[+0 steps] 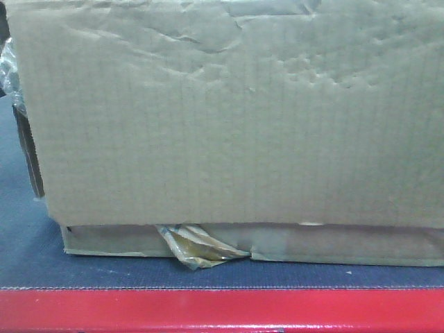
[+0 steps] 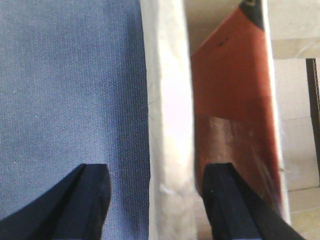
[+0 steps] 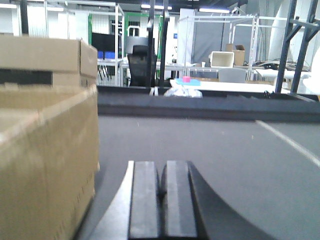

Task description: Stack two boxes on right shelf middle

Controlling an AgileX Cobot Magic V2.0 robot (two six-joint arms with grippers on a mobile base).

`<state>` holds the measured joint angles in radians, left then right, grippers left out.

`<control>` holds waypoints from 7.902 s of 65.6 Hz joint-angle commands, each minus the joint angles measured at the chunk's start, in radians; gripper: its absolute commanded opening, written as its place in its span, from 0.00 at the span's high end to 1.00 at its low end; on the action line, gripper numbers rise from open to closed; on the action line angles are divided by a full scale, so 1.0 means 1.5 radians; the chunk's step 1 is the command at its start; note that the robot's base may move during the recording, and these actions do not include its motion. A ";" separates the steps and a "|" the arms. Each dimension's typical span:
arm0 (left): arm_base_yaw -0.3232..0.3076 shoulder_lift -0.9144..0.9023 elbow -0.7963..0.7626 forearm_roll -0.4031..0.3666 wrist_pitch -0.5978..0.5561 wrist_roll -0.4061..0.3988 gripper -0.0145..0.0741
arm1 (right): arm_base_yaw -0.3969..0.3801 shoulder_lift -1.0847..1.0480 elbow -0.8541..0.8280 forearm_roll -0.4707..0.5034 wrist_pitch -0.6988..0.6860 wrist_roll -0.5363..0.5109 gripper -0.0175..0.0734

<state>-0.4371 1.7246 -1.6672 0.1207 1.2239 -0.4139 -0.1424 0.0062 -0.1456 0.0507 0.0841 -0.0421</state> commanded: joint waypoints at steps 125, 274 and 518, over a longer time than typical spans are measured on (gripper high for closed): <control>-0.003 -0.007 0.002 -0.002 -0.002 -0.005 0.48 | 0.261 0.991 -0.964 -0.084 0.758 0.244 0.43; -0.085 -0.171 -0.017 0.240 -0.019 -0.166 0.96 | 0.357 0.908 -0.888 -0.244 0.597 0.403 0.98; -0.083 -0.242 -0.015 0.389 -0.130 -0.233 0.96 | 0.357 0.880 -0.952 -0.362 0.496 0.406 0.98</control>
<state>-0.5665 1.3804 -1.6793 0.6406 1.0291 -0.7552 0.4012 1.3396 -1.5609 -0.4192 0.8425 0.5620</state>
